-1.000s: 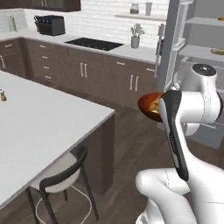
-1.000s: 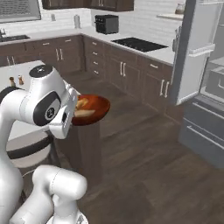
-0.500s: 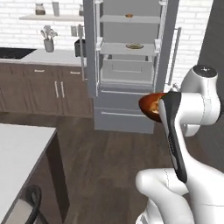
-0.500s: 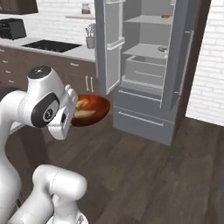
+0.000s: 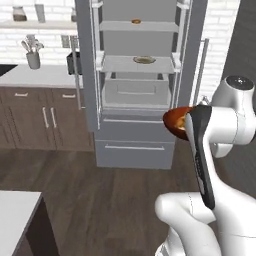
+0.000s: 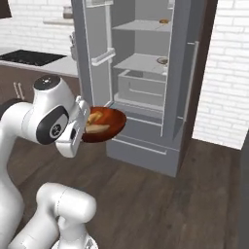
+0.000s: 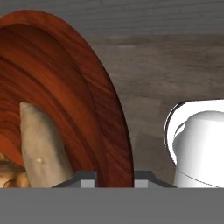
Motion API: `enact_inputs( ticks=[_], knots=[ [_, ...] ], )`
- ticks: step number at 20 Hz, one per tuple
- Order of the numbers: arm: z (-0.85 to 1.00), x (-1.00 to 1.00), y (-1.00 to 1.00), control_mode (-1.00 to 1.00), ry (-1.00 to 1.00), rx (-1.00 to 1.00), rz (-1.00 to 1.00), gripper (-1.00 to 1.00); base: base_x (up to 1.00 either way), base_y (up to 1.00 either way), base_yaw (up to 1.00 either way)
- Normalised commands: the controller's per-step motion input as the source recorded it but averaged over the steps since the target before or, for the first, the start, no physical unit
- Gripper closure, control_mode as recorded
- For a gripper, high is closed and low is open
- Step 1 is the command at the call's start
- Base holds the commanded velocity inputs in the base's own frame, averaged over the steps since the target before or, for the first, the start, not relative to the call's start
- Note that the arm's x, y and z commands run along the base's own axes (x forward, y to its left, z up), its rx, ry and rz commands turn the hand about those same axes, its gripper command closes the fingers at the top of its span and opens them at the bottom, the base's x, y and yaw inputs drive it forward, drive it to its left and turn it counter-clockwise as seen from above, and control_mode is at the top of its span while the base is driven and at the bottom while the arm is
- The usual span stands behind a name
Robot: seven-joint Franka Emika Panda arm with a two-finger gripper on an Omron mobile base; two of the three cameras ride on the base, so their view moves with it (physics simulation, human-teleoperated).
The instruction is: Pick the chicken drumstick and sweet potato from their plates and place them in the bowl. Then put the bowl in the fridge.
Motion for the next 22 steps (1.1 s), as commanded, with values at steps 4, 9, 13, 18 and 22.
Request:
enact_inputs(
  ticks=[4,9,13,18,22],
  knots=[
    [0.00,0.00,0.00,1.00,0.00,0.00,0.00,1.00,1.00,0.28,-0.06],
    [0.00,0.00,0.00,1.00,0.00,0.00,0.00,1.00,0.99,0.39,-0.11],
    [0.00,0.00,0.00,1.00,0.00,0.00,0.00,1.00,0.86,0.37,-0.34],
    [0.00,0.00,0.00,1.00,0.00,0.00,0.00,1.00,0.74,0.17,-0.30],
    [0.00,0.00,0.00,1.00,0.00,0.00,0.00,1.00,0.58,0.58,-0.27]
  ],
)
